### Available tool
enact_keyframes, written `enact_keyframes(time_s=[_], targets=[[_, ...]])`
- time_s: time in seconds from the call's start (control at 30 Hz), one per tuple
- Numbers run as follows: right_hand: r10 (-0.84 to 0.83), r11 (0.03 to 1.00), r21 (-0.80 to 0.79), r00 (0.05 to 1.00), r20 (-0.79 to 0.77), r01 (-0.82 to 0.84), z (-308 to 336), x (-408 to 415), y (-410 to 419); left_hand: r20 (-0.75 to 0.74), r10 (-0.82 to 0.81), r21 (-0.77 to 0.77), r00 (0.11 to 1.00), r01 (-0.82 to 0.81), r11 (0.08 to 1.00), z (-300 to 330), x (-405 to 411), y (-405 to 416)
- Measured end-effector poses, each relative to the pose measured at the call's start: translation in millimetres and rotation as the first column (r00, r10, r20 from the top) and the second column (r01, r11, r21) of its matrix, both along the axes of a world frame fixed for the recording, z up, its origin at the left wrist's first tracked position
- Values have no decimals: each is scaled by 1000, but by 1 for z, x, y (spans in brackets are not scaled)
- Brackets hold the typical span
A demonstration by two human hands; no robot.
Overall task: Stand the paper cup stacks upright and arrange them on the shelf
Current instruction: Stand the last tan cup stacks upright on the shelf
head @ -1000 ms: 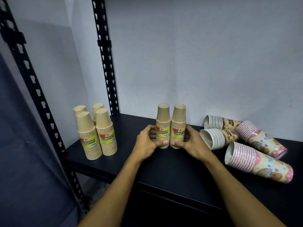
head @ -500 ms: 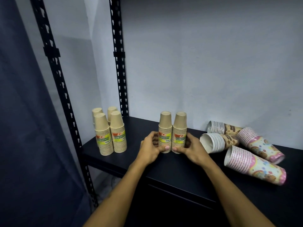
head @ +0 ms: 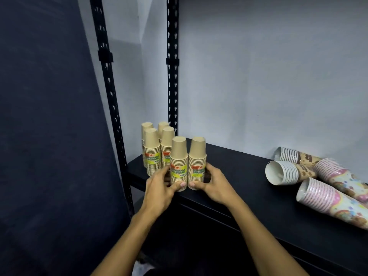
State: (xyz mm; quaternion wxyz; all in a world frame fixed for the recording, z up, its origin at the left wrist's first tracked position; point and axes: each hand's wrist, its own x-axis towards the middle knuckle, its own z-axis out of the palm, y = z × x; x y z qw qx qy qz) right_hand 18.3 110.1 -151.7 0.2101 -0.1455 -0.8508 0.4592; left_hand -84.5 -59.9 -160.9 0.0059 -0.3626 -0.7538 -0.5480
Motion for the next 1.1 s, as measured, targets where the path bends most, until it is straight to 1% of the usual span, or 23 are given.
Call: enact_keyframes(time_s=[0.13,0.27,0.37,0.53,0.67,0.83,1.0,1.1], targets=[[-1,999,36,1000,31,0,1,-23,-19,-11,82,8,997,-82,997,0,-11,-20],[-26,999,38,1000,16,25,-4,-37,-25,59,153,58,986,-156,986,1,-18,-21],[-37,998,47,999,10,37,-7,-44,-24,73,191,79,979,-197,977,-1,-19,-17],[-63,995,80,997,49,59,-2,-51,-23,77,252,61,965,-257,964,-3,-24,-15],[-94,982,167,994,59,83,-9,-58,-20,39,337,14,941,-338,941,-7,-30,-14],[-99,965,250,992,80,76,-14,-61,-18,37,356,22,934,-357,934,-9,-34,-11],[-103,956,286,987,126,63,-16,-63,-18,118,335,34,935,-341,940,-10,-39,-6],[-115,952,300,981,153,65,-15,-64,-19,139,336,32,931,-343,939,-12,-41,-5]])
